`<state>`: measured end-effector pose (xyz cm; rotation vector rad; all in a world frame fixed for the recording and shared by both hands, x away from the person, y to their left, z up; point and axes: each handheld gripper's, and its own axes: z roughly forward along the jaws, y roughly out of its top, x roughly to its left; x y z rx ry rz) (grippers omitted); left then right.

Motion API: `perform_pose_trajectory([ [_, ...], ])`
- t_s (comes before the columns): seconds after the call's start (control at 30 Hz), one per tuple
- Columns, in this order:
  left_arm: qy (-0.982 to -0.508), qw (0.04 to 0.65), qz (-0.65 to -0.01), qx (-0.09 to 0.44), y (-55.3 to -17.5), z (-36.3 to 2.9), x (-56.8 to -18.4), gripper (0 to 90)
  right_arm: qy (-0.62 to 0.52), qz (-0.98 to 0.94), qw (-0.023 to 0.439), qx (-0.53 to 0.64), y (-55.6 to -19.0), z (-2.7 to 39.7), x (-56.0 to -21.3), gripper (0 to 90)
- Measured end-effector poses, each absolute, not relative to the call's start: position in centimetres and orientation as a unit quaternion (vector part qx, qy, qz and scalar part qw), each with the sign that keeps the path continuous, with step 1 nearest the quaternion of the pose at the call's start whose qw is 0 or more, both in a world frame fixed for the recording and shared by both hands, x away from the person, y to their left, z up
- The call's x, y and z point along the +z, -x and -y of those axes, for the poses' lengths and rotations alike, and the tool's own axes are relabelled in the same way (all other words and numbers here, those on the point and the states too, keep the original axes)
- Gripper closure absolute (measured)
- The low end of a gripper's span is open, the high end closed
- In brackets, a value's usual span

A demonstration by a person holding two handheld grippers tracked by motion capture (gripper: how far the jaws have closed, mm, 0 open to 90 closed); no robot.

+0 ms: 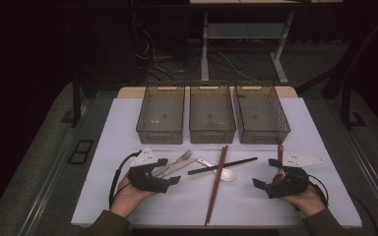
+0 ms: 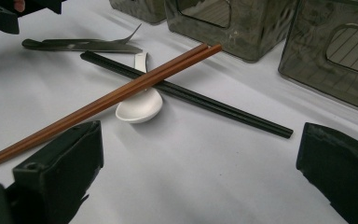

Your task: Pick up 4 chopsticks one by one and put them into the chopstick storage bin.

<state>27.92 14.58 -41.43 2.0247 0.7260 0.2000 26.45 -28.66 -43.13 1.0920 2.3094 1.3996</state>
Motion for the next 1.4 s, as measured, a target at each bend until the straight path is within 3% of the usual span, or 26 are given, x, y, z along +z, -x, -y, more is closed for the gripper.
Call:
perform_pose_trajectory([
  [0.83, -0.843, 0.47, -0.258, 0.04, -26.2, -8.6, -41.1, 48.5, -0.375, -0.783, 0.113, 0.484, -26.6, 28.7, -43.0, 0.5],
  [1.23, -0.865, 0.44, -0.242, 0.019, -26.9, -5.1, -42.3, 50.1, -0.374, -0.783, 0.112, 0.485, -26.6, 28.7, -43.0, 0.5],
  [1.4, -0.872, 0.426, -0.239, 0.023, -27.0, -3.7, -42.8, 44.1, -0.374, -0.782, 0.113, 0.486, -26.7, 28.7, -43.1, 0.5],
])
